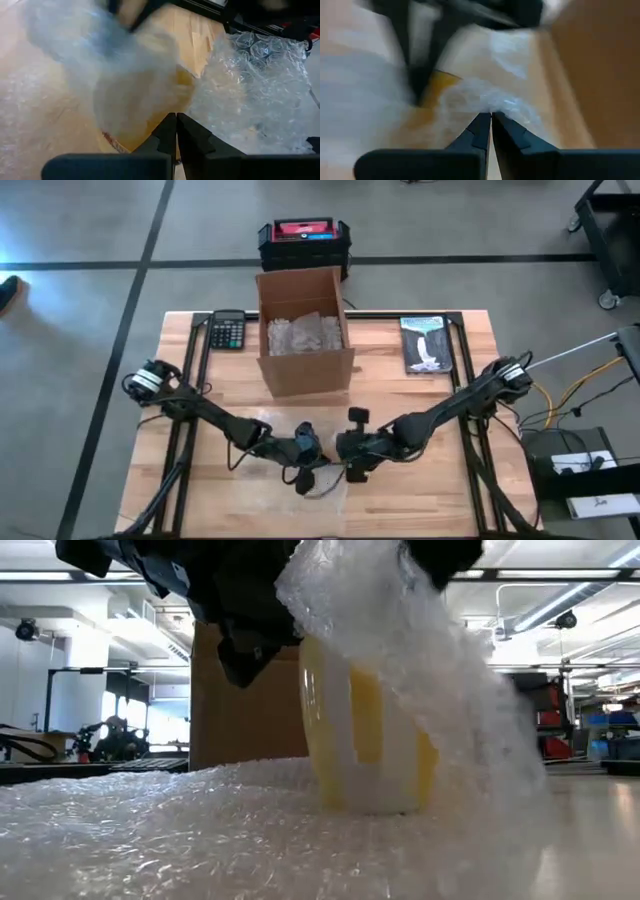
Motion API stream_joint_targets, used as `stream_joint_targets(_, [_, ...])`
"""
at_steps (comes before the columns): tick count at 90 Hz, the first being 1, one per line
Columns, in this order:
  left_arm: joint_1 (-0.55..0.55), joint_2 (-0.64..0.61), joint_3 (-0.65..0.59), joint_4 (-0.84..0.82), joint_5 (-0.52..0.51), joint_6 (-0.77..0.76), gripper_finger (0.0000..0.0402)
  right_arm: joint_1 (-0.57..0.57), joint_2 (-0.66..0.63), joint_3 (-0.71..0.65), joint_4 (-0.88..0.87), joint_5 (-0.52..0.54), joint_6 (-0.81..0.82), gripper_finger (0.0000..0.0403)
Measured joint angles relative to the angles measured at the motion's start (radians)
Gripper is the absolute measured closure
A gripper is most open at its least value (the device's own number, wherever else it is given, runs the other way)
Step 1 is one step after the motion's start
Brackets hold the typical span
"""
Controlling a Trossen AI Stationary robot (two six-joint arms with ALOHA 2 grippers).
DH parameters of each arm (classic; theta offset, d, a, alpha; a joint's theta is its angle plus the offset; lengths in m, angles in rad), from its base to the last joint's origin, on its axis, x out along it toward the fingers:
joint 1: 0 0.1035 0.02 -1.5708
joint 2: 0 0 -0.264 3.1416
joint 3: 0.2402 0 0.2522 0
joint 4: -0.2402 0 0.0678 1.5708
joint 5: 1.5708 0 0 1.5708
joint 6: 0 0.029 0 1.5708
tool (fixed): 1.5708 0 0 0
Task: Wrap mug
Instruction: Wrap the yellow mug with the transparent bubble wrap
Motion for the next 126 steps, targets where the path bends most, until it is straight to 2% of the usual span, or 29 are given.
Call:
stream_joint_targets(7, [0.001, 0.000, 0.000, 0.001, 0.000, 0.000, 0.0402, -0.001, 0.024, 0.000, 0.031, -0.082, 0.004, 0.0400])
stream_joint_targets(29, [0.004, -0.002, 0.000, 0.006, -0.001, 0.000, 0.0402, -0.005, 0.122, 0.002, 0.037, -0.150, 0.032, 0.0401])
stream_joint_targets(64, [-0.003, -0.116, 0.061, -0.129, 0.020, 0.027, 0.0402, -0.005, 0.134, 0.010, 0.018, -0.168, 0.045, 0.0401])
stream_joint_targets(80, [-0.001, -0.044, 0.048, -0.119, 0.056, 0.024, 0.0402, -0.012, 0.134, 0.010, 0.020, -0.164, 0.045, 0.0401])
stream_joint_targets(99, [0.018, 0.049, 0.050, 0.011, 0.058, 0.027, 0.0402, -0.018, 0.127, 0.010, 0.014, -0.165, 0.047, 0.0401])
stream_joint_targets(126, [0.028, 0.064, 0.050, 0.019, 0.054, -0.018, 0.0402, -0.009, 0.051, 0.163, -0.313, -0.171, 0.048, 0.0401])
